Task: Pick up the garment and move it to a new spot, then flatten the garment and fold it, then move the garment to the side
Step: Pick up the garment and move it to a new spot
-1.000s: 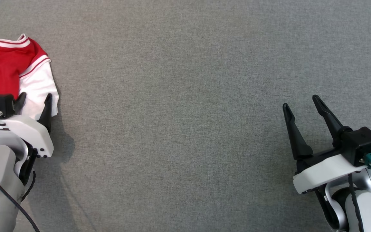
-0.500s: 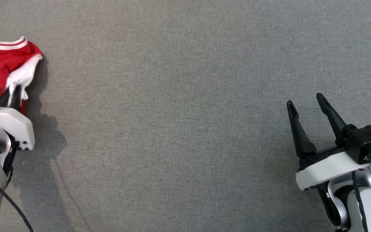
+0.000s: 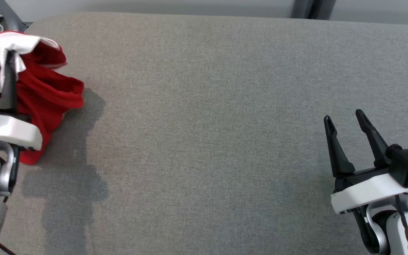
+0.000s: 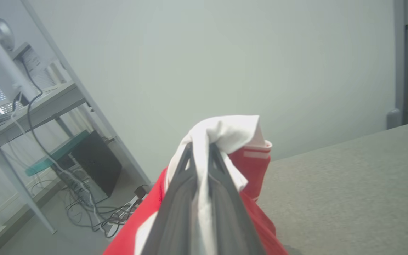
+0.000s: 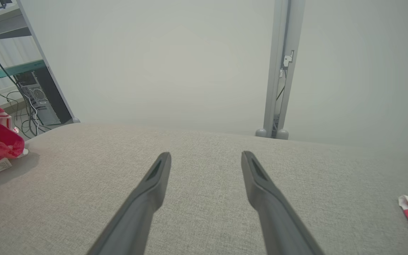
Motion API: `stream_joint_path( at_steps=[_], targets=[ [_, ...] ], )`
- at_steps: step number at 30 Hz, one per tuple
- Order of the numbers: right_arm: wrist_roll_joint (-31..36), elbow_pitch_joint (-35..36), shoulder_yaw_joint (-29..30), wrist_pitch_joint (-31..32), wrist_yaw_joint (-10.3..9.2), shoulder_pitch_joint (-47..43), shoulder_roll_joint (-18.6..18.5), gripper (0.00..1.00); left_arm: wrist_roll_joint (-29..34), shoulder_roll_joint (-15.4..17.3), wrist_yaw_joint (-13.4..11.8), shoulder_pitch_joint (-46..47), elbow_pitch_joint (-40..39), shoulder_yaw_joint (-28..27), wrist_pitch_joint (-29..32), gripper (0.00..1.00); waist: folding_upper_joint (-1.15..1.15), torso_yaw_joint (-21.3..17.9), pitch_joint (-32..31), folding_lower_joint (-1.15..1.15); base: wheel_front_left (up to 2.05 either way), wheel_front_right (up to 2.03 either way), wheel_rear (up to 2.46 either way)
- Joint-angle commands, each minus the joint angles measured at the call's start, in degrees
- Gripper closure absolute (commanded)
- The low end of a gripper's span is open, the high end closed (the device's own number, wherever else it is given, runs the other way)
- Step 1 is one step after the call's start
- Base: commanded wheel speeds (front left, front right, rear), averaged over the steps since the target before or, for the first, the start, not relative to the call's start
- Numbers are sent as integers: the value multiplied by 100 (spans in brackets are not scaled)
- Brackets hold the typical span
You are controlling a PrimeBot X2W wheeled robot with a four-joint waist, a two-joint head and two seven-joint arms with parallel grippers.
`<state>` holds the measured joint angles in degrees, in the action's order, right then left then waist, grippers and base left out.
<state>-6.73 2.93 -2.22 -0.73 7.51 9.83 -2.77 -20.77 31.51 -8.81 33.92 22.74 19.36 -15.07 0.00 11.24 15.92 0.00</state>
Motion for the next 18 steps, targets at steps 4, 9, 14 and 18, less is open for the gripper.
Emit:
stream_joint_path(
  at_steps=[4,9,14,18],
  targets=[
    [-105,-8,74,-100,-5,-123,-30,0,86,-2,-105,-522,-934,-101,-8,100,0,-132,-228,0,0,0,0],
    [-197,-36,141,-166,-5,-228,-31,0,73,-101,-185,-1161,-1992,-98,-9,100,0,-313,-355,0,0,0,0],
    [-300,-89,103,-207,-5,-274,-31,0,60,-276,-167,-1453,-2559,153,29,100,0,-586,-406,0,0,0,0],
    [-403,-131,4,-255,-5,-249,-32,0,55,-433,-76,-1447,-2701,403,115,100,0,-940,-432,0,0,0,0]
  ],
)
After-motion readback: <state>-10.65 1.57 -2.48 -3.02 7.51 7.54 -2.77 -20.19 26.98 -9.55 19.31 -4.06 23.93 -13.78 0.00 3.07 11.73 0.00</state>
